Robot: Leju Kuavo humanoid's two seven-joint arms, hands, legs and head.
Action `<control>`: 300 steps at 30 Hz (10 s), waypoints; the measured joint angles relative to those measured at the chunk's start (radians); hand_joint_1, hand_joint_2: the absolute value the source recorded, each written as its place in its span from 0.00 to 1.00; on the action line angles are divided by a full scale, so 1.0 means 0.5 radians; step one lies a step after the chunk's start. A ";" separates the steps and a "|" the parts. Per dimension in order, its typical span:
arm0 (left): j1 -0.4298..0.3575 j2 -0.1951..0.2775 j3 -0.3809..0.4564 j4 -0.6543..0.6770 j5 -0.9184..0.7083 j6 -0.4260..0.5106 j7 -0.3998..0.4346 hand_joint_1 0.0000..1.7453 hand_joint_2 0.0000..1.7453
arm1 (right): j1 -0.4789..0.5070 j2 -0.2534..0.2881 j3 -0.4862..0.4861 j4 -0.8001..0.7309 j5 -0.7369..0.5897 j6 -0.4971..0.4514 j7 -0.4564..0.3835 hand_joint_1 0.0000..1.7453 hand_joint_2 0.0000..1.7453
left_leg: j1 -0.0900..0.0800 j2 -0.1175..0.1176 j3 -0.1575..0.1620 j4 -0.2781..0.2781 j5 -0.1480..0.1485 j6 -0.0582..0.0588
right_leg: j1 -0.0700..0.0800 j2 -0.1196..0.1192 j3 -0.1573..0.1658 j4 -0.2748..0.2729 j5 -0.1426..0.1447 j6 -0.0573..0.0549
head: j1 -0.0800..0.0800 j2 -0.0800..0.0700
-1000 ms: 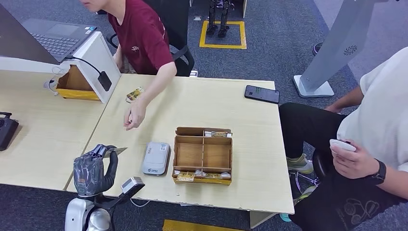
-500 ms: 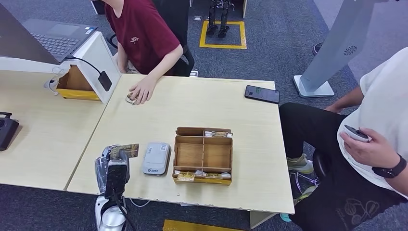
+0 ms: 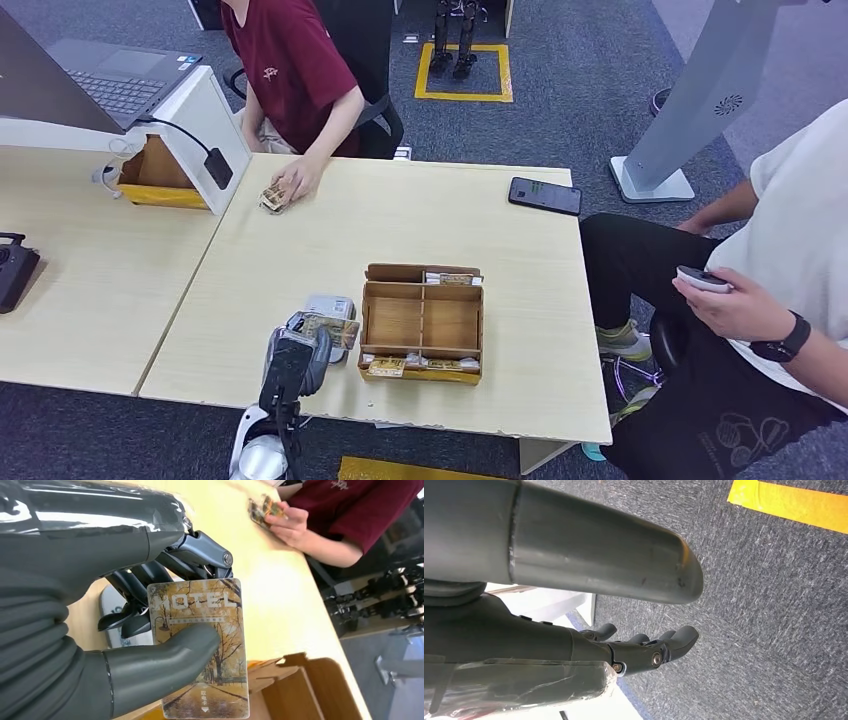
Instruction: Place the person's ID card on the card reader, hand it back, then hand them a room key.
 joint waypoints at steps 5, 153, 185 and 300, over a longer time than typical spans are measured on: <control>-0.062 0.004 -0.038 0.126 -0.058 0.076 0.075 1.00 1.00 | 0.000 0.002 -0.002 0.000 0.000 0.000 0.001 0.00 0.00 | 0.000 0.000 0.000 0.000 0.000 0.000 | 0.000 0.000 0.000 0.000 0.000 0.000 | 0.000 0.000; -0.268 -0.027 0.254 0.616 0.149 0.046 -0.102 1.00 1.00 | 0.000 0.015 0.090 0.000 0.013 0.017 -0.002 0.00 0.00 | 0.000 -0.003 0.002 0.000 0.002 -0.001 | 0.000 -0.002 0.003 0.002 0.000 0.000 | 0.000 0.000; -0.400 0.071 0.300 0.105 0.402 0.212 -0.346 1.00 1.00 | -0.003 0.018 0.221 0.000 0.013 0.049 -0.039 0.00 0.00 | 0.001 -0.005 0.001 0.000 0.004 -0.004 | 0.001 -0.004 0.003 0.002 0.001 -0.002 | 0.000 0.000; 0.100 0.349 -0.822 -0.158 -2.027 0.570 0.282 0.00 1.00 | 0.001 -0.003 0.260 0.000 0.005 0.073 -0.027 0.00 0.00 | 0.000 0.002 -0.002 -0.002 0.002 -0.006 | 0.000 0.001 -0.004 0.002 0.001 -0.003 | 0.000 0.000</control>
